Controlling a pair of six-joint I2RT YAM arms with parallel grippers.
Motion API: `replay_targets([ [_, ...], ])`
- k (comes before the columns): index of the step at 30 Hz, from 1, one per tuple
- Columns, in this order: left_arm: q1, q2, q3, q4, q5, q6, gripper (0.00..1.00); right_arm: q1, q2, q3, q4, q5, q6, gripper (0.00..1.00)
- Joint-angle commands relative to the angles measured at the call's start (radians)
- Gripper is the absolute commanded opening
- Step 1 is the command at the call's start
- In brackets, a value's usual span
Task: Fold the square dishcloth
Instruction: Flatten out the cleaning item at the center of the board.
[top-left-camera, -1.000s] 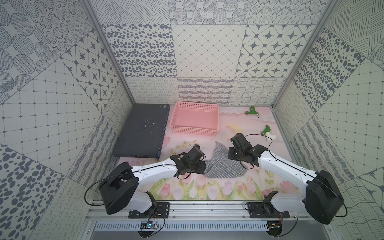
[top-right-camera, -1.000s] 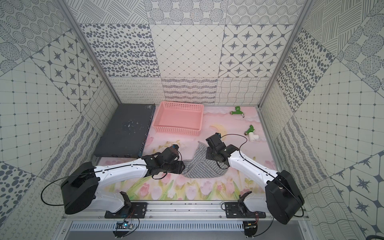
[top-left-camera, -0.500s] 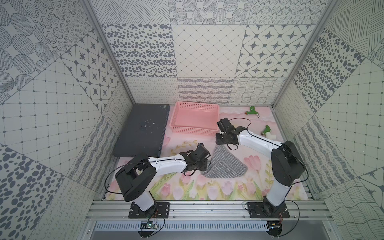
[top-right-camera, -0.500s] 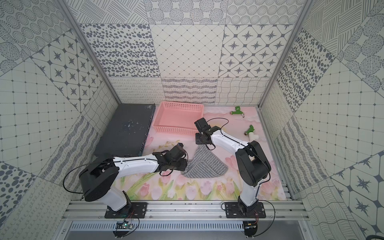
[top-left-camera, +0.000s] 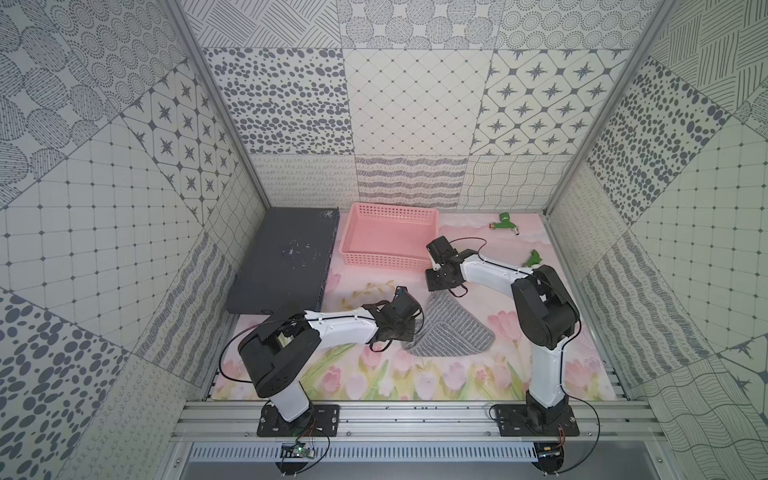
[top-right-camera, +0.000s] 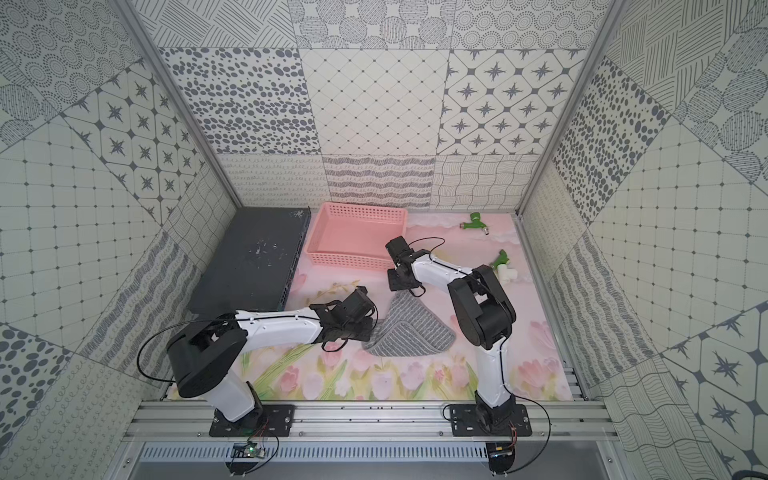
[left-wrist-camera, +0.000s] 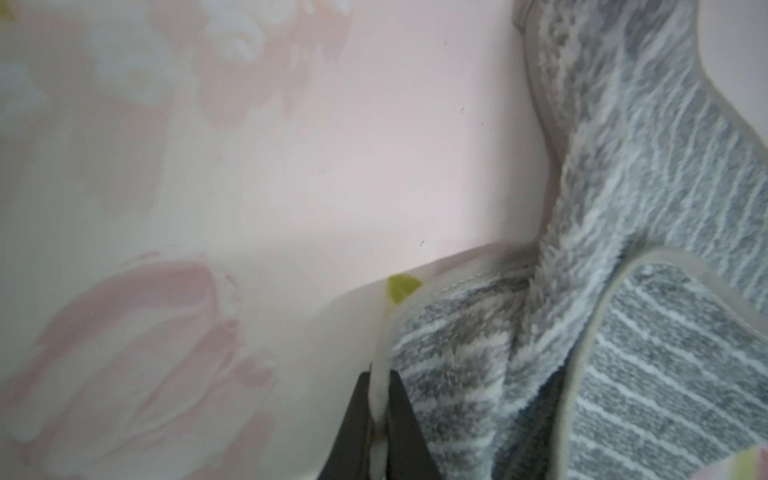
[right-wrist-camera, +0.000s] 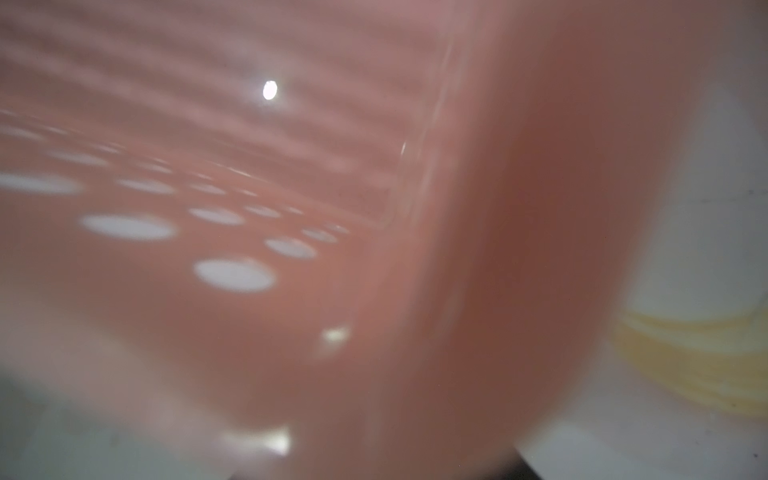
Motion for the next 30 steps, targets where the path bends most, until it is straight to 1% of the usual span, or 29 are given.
replay_targets([
  [1,0.003,-0.011,0.002,-0.029,-0.047,-0.005,0.02,0.0,0.014,0.01,0.008,0.0,-0.011,0.49],
  [3,0.005,-0.02,0.0,-0.039,-0.065,-0.009,0.0,0.0,0.014,-0.002,0.008,0.012,-0.005,0.47],
  [7,0.006,-0.05,-0.011,-0.05,-0.102,-0.022,0.0,0.001,0.008,-0.022,0.008,0.047,0.006,0.33],
  [9,0.008,-0.079,-0.023,-0.049,-0.121,-0.029,0.0,-0.002,-0.02,-0.036,0.008,0.069,0.016,0.26],
  [12,0.009,-0.126,-0.045,-0.038,-0.14,-0.029,0.0,-0.002,-0.07,-0.054,0.009,0.096,0.024,0.19],
  [16,0.011,-0.188,-0.062,-0.018,-0.172,0.006,0.0,-0.003,-0.144,-0.074,0.01,0.135,0.032,0.09],
  [21,0.012,-0.261,-0.063,0.011,-0.215,0.061,0.0,-0.003,-0.253,-0.117,0.022,0.187,0.051,0.05],
  [30,0.018,-0.431,-0.075,0.08,-0.25,0.152,0.0,-0.003,-0.513,-0.249,0.089,0.273,0.072,0.03],
])
